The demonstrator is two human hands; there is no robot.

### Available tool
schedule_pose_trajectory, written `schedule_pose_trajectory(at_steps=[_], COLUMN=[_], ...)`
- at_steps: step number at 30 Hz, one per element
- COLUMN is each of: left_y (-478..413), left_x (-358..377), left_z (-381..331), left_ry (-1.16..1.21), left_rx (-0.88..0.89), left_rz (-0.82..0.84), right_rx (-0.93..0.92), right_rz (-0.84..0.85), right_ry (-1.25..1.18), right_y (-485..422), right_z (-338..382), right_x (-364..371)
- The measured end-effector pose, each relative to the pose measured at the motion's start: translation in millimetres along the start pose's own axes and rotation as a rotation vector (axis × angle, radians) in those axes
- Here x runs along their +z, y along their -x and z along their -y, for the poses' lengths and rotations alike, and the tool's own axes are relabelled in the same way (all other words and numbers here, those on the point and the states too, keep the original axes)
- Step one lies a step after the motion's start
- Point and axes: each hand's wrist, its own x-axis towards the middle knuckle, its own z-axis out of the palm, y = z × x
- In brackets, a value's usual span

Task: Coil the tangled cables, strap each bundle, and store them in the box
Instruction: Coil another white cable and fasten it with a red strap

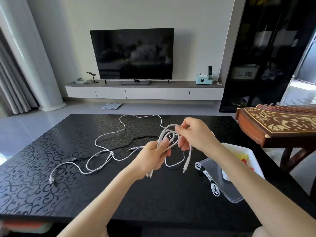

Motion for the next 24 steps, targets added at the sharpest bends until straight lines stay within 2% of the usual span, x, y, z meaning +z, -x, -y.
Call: schedule_pose_trajectory(at_steps=[3, 10, 12, 18, 21, 24], left_y=[-1.3, -6.9, -8.1, -11.6, -11.8, -12.5], left_x=[-4.4, 0.3, 3.4, 8.7, 14.3, 21.8], left_z=[3.5, 4.8, 4.1, -0.1, -2.5, -2.7], left_ry=[0.132, 0.274, 0.295, 0.312, 0.296, 0.255], left_rx=[-0.038, -0.052, -0.068, -0.11, -0.109, -0.122], left_rz=[-0.046, -0.083, -0.09, -0.124, -0.148, -0.166], right_rx=[-0.036, 0.053, 0.047, -0.186, -0.262, -0.262], right_rz=[-0.053, 0.034, 0.023, -0.098, -0.156, -0.198], right_ry=[0.181, -0.111, -0.058, 0.277, 0.29, 0.233], right_y=[-0.3, 2.8, 4.0, 11.8, 14.8, 16.8], right_z=[-2.6, -7.8, -8.8, -1.8, 0.5, 3.7], right_x=[-9.7, 0.4, 4.4, 11.7, 18.1, 22.6])
